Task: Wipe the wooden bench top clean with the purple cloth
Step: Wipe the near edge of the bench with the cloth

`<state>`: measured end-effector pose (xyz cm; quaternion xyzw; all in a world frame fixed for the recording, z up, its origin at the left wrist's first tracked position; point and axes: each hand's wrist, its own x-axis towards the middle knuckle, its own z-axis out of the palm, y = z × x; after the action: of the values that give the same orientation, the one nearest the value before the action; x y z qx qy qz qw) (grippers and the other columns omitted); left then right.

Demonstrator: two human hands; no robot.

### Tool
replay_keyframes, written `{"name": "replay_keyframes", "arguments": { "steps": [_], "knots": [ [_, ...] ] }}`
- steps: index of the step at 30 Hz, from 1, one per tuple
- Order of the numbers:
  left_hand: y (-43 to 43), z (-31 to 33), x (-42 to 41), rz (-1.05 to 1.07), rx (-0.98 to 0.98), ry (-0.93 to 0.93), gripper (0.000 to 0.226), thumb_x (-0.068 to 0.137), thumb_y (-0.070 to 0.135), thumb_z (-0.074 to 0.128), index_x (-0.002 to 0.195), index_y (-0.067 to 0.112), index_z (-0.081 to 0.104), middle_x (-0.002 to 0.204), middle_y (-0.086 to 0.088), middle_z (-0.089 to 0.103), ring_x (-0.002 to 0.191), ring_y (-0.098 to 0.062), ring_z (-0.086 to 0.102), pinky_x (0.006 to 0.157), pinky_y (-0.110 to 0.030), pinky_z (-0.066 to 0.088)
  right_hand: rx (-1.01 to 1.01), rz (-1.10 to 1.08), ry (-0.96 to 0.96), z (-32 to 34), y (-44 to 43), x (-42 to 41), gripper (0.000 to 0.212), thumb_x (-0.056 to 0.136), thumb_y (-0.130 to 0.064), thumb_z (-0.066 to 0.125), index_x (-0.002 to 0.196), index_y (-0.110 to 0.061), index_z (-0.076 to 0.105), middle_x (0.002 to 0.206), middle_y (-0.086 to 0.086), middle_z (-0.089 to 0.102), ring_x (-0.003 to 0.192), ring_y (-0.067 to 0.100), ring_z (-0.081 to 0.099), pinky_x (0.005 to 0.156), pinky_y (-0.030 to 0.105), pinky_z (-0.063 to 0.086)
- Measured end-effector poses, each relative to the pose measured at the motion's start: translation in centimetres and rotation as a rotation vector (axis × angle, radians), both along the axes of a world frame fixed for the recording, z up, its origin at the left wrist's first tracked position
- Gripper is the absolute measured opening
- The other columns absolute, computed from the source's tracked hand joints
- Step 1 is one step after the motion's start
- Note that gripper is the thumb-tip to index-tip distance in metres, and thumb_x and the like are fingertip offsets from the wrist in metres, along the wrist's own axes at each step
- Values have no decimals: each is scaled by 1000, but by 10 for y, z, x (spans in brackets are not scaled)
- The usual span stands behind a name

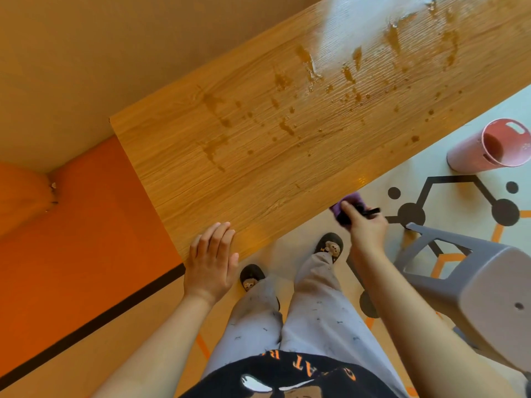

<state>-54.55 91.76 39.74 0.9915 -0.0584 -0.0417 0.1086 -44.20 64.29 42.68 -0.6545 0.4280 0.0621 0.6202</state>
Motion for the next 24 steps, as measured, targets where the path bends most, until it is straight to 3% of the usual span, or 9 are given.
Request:
{"name": "replay_keyframes", "arguments": {
  "steps": [4, 7, 10, 14, 19, 22, 24],
  "knots": [
    [0, 1, 0, 3, 8, -2, 45, 91, 32, 39, 129, 9, 42, 139, -8, 42, 130, -28, 38, 102, -45, 31, -109, 35, -24, -2, -13, 11, 11, 79, -16, 74, 87, -12, 68, 85, 8, 69, 87, 24, 67, 85, 47, 55],
    [0, 3, 1, 3, 11, -1, 45, 91, 32, 38, 130, 9, 42, 139, -9, 42, 130, -29, 38, 102, -46, 31, -81, 125, -9, -2, 10, -10, 19, 75, -25, 75, 87, -13, 68, 82, 8, 71, 82, 23, 68, 79, 43, 55],
    [-2, 5, 0, 18, 6, 14, 44, 96, 35, 32, 130, 9, 41, 139, -9, 41, 130, -29, 38, 101, -47, 33, -14, 236, -15, 5, 32, -32, 13, 80, -17, 73, 84, -12, 63, 77, 5, 65, 74, 16, 62, 68, 29, 50],
    [-3, 9, 3, 0, 18, 47, 49, 100, 39, 20, 130, 8, 42, 138, -9, 41, 129, -29, 38, 101, -47, 33, -55, 233, -48, 8, 14, -16, 14, 80, -13, 73, 80, -13, 59, 74, 3, 62, 71, 15, 59, 64, 27, 47],
    [-16, 25, 17, 70, -112, 55, 48, 96, 46, 33, 127, 11, 44, 136, -7, 42, 125, -28, 40, 97, -46, 37, -146, 40, -60, 6, -55, 46, 16, 78, -16, 75, 82, -17, 59, 82, 2, 64, 82, 18, 62, 75, 31, 50],
    [-63, 39, 60, -86, -248, -60, 50, 91, 42, 46, 132, 14, 38, 136, -5, 39, 122, -25, 41, 97, -37, 35, -185, 24, -57, 2, -88, 67, 26, 78, -19, 75, 98, -7, 63, 93, 9, 66, 87, 18, 62, 79, 30, 50],
    [-107, 42, 101, -199, -317, -109, 52, 89, 37, 52, 133, 13, 36, 136, -5, 36, 123, -24, 40, 99, -33, 33, -188, 49, -74, 0, -94, 69, 25, 79, -19, 75, 97, -7, 63, 91, 10, 65, 86, 19, 62, 76, 29, 50]
  ]
}}
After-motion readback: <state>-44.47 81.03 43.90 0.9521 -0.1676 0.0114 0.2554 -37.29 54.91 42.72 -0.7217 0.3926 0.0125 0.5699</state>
